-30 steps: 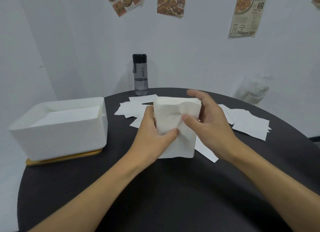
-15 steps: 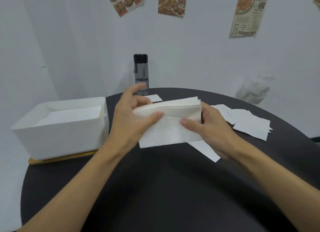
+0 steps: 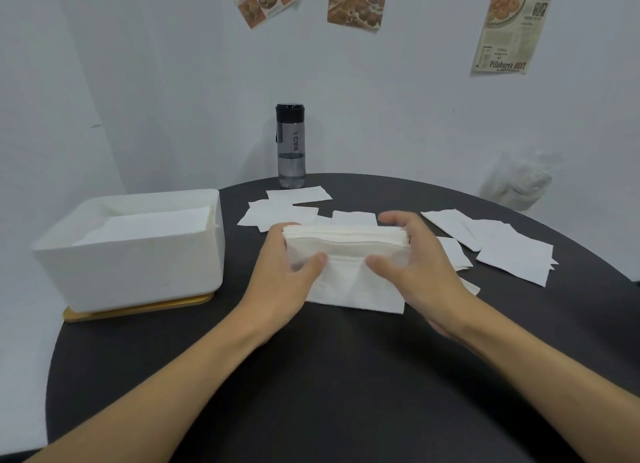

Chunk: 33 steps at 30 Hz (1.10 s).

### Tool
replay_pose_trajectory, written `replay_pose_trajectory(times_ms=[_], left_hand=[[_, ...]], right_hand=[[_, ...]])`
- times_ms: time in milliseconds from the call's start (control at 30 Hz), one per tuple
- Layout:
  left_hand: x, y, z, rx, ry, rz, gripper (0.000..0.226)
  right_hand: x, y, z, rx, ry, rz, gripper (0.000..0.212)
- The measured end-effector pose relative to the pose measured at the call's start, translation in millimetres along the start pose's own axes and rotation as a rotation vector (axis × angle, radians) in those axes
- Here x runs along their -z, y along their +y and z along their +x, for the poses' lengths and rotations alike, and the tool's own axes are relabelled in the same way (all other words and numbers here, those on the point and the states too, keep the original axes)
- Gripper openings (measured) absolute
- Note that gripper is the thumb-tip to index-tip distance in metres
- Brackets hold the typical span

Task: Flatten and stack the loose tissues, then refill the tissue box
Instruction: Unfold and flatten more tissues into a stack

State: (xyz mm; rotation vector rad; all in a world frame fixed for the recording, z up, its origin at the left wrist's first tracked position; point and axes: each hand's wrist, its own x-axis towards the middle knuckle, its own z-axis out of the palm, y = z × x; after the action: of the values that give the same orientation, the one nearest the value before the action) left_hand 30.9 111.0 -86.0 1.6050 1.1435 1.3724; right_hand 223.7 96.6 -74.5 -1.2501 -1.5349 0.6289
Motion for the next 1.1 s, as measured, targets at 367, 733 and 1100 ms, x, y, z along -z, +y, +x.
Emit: replay_pose_trajectory(times_ms=[367,733,1100], left_hand=[[11.4,2.3,-7.0,0.036,-0.006,0.069,0.051],[-3.3,36.8,-12.0,-0.015,0.077,-0.368,0.03],[-2.9,34.9,-15.7,-0.147,-0.004,0.015,0.066]], right_hand=[[7.7,-9.2,-1.1,0.074,-0.097,-0.123,0.029],[-9.4,-18.2,-6.5,-0.119,-0.081,0.368,0.02],[-14.6,-18.3,-13.3,0.057,-0.203,0.27,0.065]])
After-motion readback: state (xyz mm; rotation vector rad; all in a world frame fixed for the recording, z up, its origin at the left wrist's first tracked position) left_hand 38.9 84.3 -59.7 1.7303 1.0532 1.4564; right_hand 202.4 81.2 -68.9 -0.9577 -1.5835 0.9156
